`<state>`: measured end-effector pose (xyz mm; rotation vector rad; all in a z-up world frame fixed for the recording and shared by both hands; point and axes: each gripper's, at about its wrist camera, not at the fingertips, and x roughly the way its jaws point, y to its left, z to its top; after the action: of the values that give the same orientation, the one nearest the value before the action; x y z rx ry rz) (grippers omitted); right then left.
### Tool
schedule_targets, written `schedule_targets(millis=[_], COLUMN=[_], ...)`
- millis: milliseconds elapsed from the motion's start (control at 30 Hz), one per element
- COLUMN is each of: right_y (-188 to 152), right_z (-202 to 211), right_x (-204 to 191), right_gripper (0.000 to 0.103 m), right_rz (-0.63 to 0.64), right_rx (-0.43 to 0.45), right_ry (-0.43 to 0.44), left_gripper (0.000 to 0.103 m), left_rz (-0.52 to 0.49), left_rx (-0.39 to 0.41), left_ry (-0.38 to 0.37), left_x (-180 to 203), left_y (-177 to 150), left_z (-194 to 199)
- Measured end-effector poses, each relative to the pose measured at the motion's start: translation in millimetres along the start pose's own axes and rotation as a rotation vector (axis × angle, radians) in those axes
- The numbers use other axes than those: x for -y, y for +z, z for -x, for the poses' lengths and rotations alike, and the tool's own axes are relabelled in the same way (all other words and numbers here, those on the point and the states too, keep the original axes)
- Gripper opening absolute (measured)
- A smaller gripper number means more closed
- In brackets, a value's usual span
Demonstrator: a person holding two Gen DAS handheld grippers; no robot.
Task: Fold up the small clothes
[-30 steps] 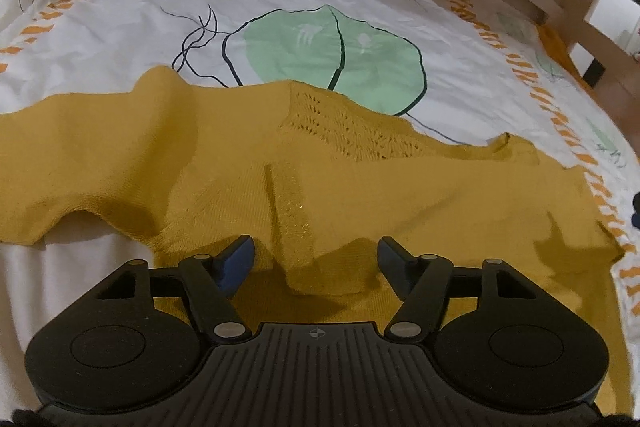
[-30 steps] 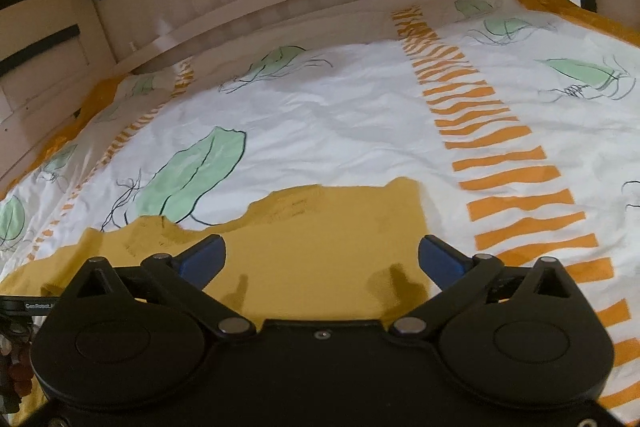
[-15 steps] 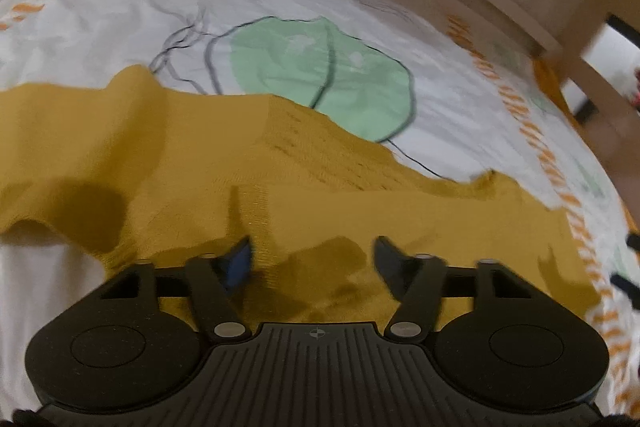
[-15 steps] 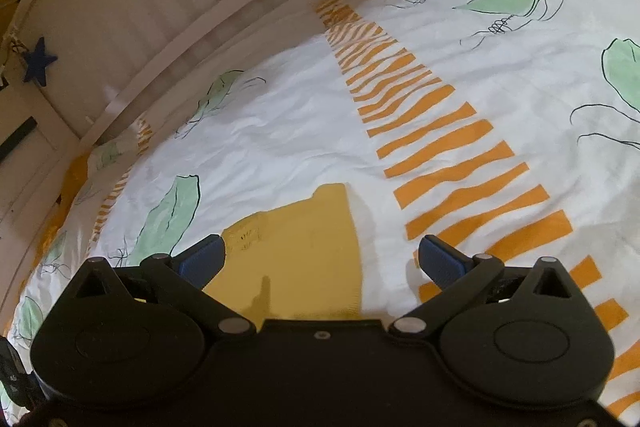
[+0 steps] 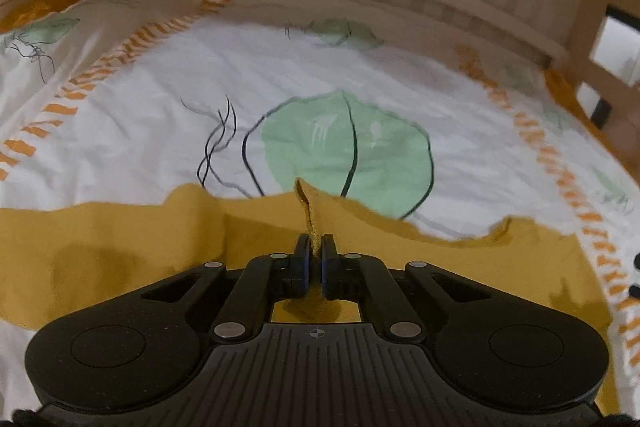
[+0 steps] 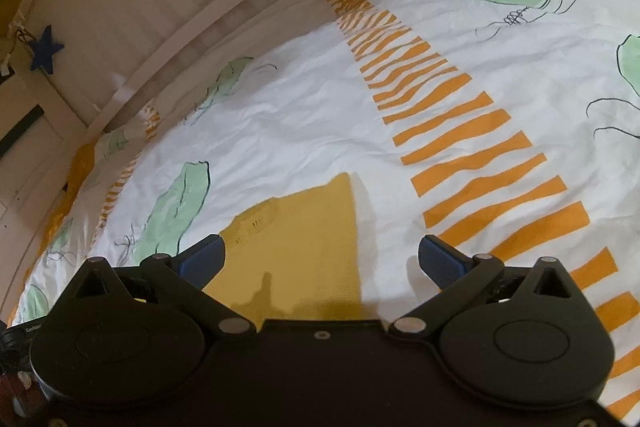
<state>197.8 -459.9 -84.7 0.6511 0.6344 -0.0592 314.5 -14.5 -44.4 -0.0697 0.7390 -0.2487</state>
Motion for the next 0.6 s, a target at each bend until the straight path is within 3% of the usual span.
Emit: schedule_targets(millis=[133,233,300,433,600], right_y=[-3,-7,-12,-23,-18], right_z=[-5,-13,-21,-34,-28], right_x=[-3,-5,-7,-12,-7], right_gripper=[0.103,0.103,0.103,0.103,0.103], right_rz=[0.046,0.109,0.183,0.383,0.365], right_rx=[-0.036,-0.082,-0.12,-0.153,-0.148], right_ry=[-0.047,-0.129,-0.206,-0.411,-0.431], left_gripper=[0.008,0.009,0.027,0.03,0.054], left_rz=[-0.001,0.021,0.043,0.058,0.039], left_rx=[-0.058,-0.084,-0.116,-0.122,-0.137], left_ry=[0.042,0.064,0.081,0.071,0.009], left_x=[1,-5,-9,-17,-19], left_y=[-10,-17,-21,-28,-30], left_z=[-20,-29,-37,-40,-36])
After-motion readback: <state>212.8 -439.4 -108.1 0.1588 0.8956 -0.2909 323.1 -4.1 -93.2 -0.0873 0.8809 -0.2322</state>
